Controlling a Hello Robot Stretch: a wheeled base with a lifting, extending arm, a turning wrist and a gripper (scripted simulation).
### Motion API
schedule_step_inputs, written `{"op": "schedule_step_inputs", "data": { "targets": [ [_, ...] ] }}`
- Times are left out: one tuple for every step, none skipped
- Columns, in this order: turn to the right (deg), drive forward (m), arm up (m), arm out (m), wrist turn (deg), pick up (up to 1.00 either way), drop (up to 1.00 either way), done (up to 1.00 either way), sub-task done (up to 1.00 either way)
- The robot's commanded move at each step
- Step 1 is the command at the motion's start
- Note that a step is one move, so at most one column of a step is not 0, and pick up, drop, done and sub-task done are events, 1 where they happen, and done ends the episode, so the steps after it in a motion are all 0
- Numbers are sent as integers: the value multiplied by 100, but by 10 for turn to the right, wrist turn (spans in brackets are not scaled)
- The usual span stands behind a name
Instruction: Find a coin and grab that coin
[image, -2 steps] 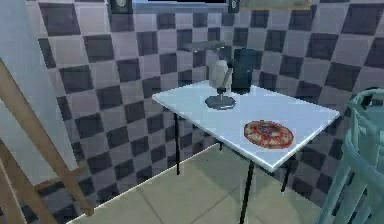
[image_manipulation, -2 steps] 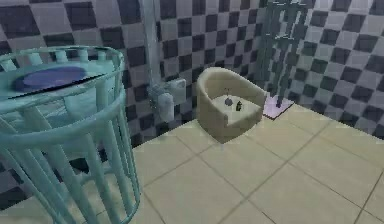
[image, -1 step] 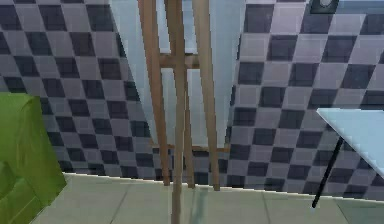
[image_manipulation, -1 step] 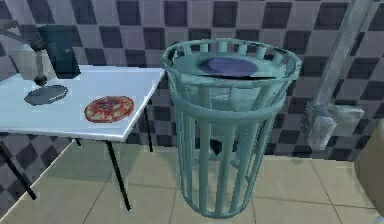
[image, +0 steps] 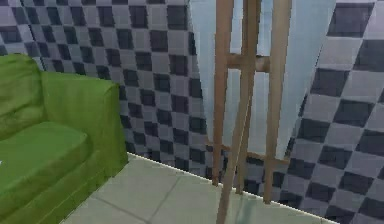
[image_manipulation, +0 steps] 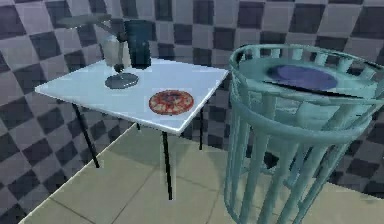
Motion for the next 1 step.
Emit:
{"op": "schedule_step_inputs", "data": {
  "targets": [
    [450, 0, 0, 0, 0, 0, 0, 0, 0]
  ]
}}
